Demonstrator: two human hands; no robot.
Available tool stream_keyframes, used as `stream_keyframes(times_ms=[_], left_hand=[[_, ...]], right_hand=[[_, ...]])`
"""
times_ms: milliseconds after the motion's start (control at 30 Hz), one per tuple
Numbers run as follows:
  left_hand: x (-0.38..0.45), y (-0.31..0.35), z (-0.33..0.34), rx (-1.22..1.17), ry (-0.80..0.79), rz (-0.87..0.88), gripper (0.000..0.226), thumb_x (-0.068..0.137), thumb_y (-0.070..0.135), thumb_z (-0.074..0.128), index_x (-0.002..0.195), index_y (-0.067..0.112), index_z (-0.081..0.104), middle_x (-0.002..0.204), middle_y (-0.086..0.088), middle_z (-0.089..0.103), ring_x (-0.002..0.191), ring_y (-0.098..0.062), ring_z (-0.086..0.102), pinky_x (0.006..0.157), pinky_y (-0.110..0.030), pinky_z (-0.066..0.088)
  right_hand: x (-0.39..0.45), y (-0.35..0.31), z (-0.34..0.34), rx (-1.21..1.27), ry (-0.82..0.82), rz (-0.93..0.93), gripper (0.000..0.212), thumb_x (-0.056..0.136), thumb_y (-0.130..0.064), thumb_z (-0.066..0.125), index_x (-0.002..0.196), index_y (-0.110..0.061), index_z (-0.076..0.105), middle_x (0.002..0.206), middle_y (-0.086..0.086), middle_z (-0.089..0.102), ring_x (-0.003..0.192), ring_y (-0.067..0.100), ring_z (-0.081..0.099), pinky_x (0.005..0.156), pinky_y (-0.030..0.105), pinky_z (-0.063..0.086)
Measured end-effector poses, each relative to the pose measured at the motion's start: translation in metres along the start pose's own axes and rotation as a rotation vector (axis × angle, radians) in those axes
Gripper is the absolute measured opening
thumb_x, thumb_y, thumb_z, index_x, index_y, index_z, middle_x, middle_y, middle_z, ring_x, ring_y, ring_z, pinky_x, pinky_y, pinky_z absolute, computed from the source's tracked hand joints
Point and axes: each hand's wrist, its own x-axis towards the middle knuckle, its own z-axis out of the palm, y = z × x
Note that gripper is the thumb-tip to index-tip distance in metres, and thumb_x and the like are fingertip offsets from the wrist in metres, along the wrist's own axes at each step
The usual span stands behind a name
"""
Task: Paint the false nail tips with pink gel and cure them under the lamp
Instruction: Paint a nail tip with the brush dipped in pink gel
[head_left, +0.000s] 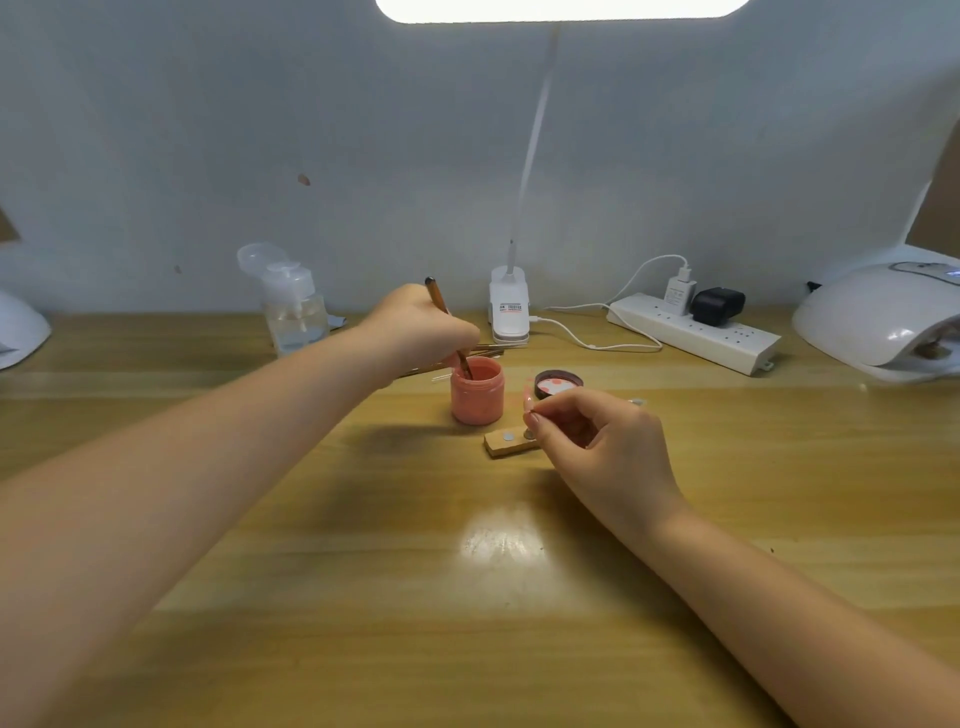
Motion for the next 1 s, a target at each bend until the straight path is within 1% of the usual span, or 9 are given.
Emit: stream_keyframes(times_ms=[200,267,333,433,533,667,767,900,1000], left_hand=[[0.007,0.003,0.004,0.058,-0.068,-0.043,0.014,0.08,0.019,0.068,0.088,0.007,0.066,0.085,-0.007,0.06,0.07,-0.014,0.051,0.057,-0.025,0.042],[0.007,0.004,-0.001,-0.03,-0.041,-0.061,0.013,0.081,0.018,0.068,0.089,0.008,0.068,0.074,-0.002,0.062,0.062,-0.011,0.051,0.045,-0.019,0.038],[0.007,0.002,-0.008,-0.163,-0.004,-0.112,0.009,0.081,0.015,0.065,0.085,0.01,0.07,0.051,0.006,0.06,0.048,-0.007,0.048,0.035,-0.012,0.03],[0.005,-0.01,-0.019,-0.348,0.024,-0.175,0.017,0.081,0.014,0.057,0.084,0.008,0.072,0.052,0.006,0.051,0.05,-0.008,0.037,0.04,-0.017,0.027],[0.001,-0.025,-0.027,-0.493,-0.002,-0.199,0.021,0.082,0.014,0.052,0.081,0.008,0.073,0.051,0.007,0.048,0.047,-0.007,0.036,0.042,-0.018,0.027],[-0.006,-0.041,-0.03,-0.56,-0.037,-0.25,0.023,0.084,0.013,0.05,0.078,0.01,0.071,0.051,0.007,0.047,0.047,-0.006,0.034,0.045,-0.018,0.025],[-0.011,-0.05,-0.03,-0.611,0.014,-0.269,0.024,0.083,0.013,0.049,0.077,0.009,0.072,0.049,0.007,0.045,0.046,-0.007,0.032,0.043,-0.017,0.025],[-0.023,-0.055,-0.025,-0.811,0.102,-0.18,0.022,0.086,0.012,0.05,0.079,0.008,0.07,0.05,0.005,0.05,0.047,-0.006,0.034,0.037,-0.014,0.027],[-0.044,-0.055,-0.013,-0.946,0.129,0.026,0.02,0.091,0.011,0.053,0.083,0.008,0.071,0.059,0.001,0.063,0.05,-0.006,0.042,0.038,-0.015,0.031]], right_hand=[[0.0,0.001,0.0,-0.001,-0.01,0.005,0.006,0.081,-0.008,0.073,0.087,-0.008,0.075,0.075,0.002,0.072,0.07,0.015,0.066,0.07,0.037,0.053],[0.0,0.001,0.0,-0.003,-0.012,0.005,0.006,0.082,-0.008,0.073,0.087,-0.009,0.075,0.076,0.002,0.072,0.07,0.014,0.066,0.07,0.036,0.053],[0.0,0.001,0.0,-0.001,-0.016,0.004,0.007,0.082,-0.009,0.073,0.088,-0.009,0.075,0.077,0.001,0.072,0.07,0.013,0.066,0.07,0.035,0.054],[0.0,0.002,0.0,-0.012,-0.018,-0.001,0.007,0.082,-0.009,0.073,0.088,-0.009,0.075,0.077,0.002,0.072,0.071,0.013,0.066,0.071,0.034,0.054],[0.0,0.001,0.0,-0.016,-0.021,0.003,0.007,0.082,-0.009,0.073,0.088,-0.008,0.075,0.077,0.002,0.072,0.071,0.013,0.066,0.071,0.034,0.053],[0.0,0.001,-0.001,-0.012,-0.019,0.003,0.007,0.082,-0.009,0.073,0.088,-0.008,0.075,0.076,0.003,0.072,0.07,0.013,0.066,0.071,0.035,0.053],[0.0,0.0,-0.001,-0.01,-0.028,0.01,0.007,0.082,-0.009,0.073,0.089,-0.008,0.075,0.077,0.002,0.072,0.071,0.014,0.066,0.072,0.037,0.053],[0.0,0.001,-0.001,-0.014,-0.025,0.011,0.007,0.082,-0.009,0.073,0.089,-0.009,0.075,0.078,0.002,0.072,0.072,0.013,0.067,0.072,0.036,0.054],[0.0,0.001,-0.001,-0.014,-0.013,0.012,0.006,0.082,-0.01,0.073,0.088,-0.01,0.075,0.077,0.001,0.072,0.071,0.012,0.066,0.071,0.034,0.053]])
